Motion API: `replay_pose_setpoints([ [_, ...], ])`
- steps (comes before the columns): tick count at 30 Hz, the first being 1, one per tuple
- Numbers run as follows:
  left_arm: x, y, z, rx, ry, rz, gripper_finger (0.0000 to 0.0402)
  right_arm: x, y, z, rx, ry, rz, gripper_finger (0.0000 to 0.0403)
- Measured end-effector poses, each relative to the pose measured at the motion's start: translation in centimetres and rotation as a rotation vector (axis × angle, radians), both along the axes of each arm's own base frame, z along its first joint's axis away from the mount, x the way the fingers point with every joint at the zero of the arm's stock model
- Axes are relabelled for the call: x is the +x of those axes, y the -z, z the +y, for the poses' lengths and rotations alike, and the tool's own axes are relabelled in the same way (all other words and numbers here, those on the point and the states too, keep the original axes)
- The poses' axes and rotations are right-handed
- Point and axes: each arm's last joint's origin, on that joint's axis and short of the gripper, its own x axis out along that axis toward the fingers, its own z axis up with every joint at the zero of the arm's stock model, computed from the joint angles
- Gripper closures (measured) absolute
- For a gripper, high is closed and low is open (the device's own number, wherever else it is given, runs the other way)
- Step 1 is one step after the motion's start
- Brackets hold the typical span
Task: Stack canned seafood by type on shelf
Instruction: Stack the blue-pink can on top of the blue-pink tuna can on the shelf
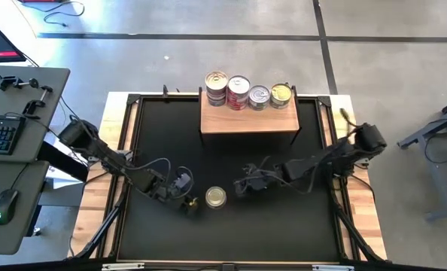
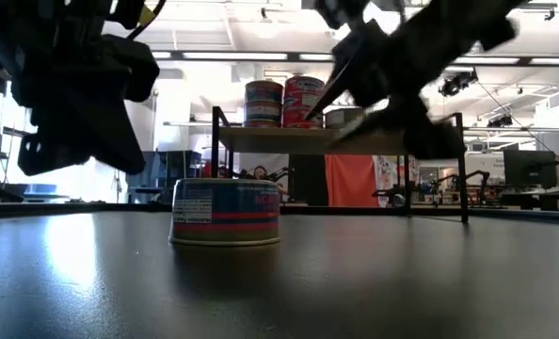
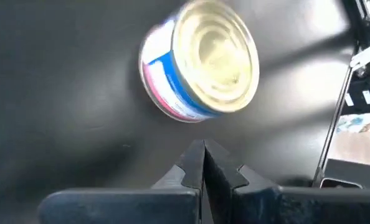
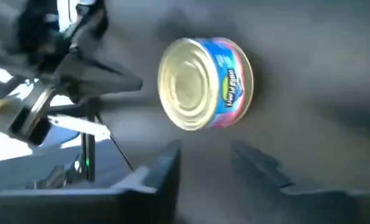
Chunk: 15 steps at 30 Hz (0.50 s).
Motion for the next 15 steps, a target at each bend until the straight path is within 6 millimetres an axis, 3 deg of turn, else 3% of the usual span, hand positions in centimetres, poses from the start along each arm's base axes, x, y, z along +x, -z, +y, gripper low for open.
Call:
replay_pose_setpoints([
  [5, 1.3, 0.5, -1.6, 0.005, 0.035, -0.013, 0.0401, 2.8, 2.9, -1.7, 0.062, -0.136, -0.016, 0.0192],
  [8, 1.4, 2.1, -1.7, 0.040, 0.010, 0.055, 0.0401, 4.4, 3.8, -2.5, 0.074, -0.156, -0.016, 0.0170],
  [11, 1.7, 2.6, -1.8, 0.018, -0.031, 0.062, 0.0401, 4.8, 4.2, -3.2, 0.043, -0.163, 0.015, 0.0199],
  [15, 1.7, 2.8, -2.1, 0.016, -0.038, 0.049, 0.0401, 4.8, 2.2, -3.7, 0.052, -0.239, -0.067, 0.0329],
])
